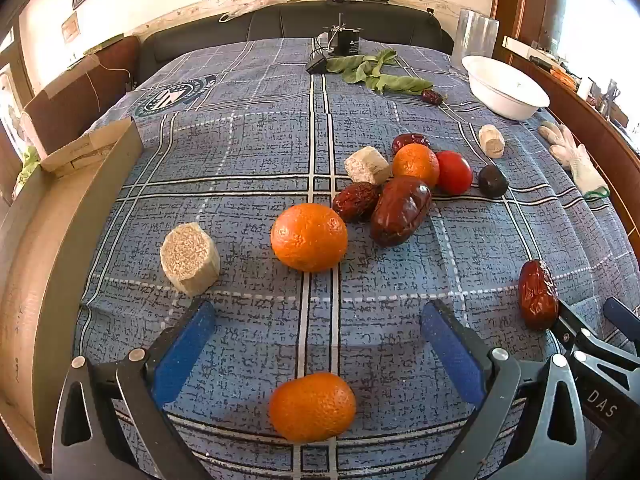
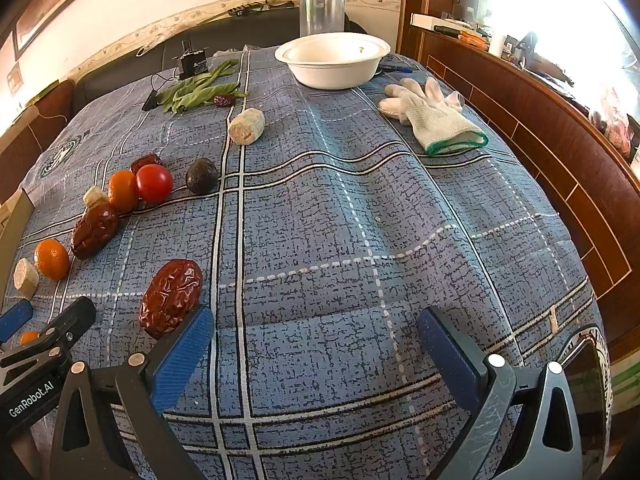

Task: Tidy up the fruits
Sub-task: 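Move both tools over the table toward the scattered fruits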

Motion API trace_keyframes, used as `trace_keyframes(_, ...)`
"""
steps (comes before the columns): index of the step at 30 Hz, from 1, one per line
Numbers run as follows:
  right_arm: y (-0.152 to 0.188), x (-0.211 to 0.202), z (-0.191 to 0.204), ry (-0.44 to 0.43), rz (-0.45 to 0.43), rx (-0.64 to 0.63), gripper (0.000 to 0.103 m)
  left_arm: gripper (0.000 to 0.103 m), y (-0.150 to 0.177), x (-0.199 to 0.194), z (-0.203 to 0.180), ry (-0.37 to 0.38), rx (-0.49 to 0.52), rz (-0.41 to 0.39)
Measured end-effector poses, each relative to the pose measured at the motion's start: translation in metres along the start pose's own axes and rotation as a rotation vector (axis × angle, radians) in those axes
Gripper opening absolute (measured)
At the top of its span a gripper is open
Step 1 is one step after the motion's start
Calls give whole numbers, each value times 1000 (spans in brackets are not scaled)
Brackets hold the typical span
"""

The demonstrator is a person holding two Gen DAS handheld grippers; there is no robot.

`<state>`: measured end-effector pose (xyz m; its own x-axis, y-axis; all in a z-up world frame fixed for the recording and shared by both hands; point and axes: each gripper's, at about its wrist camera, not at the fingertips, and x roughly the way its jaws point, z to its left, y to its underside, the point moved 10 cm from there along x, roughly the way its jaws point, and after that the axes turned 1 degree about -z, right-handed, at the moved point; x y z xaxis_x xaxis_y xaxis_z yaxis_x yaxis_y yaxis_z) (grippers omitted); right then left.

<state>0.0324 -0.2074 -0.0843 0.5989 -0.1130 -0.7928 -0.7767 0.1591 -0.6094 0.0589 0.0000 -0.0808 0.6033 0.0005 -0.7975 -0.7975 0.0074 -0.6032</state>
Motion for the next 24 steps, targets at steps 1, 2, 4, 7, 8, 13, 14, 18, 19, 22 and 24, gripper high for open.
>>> trace_keyframes(1,0,0,0,0,1,0,103,103,0,0,0,0,0,0)
trace_keyframes(2,0,0,0,-1,0,1,103,103,0,0,0,0,0,0)
trace_keyframes(4,0,0,0,-1,1,1,103,103,0,0,0,0,0,0)
trace_keyframes(7,0,0,0,-1,1,1,103,103,0,0,0,1,0,0)
trace_keyframes(8,0,0,0,-1,1,1,103,103,0,0,0,1,0,0)
trace_keyframes(13,0,0,0,-1,0,0,103,103,0,0,0,1,-1,0)
trace_keyframes(14,0,0,0,1,0,-1,103,103,0,0,0,1,-1,0)
trace_keyframes(18,0,0,0,0,0,0,103,103,0,0,-1,7,10,15)
trace_keyframes(19,0,0,0,-1,0,0,103,103,1,0,-1,11,16,22)
trace_keyframes(22,0,0,0,-1,0,1,103,103,-2,3,-3,12,21,42)
trace_keyframes(24,0,0,0,-2,0,1,103,103,-4,6,-4,17,28,52)
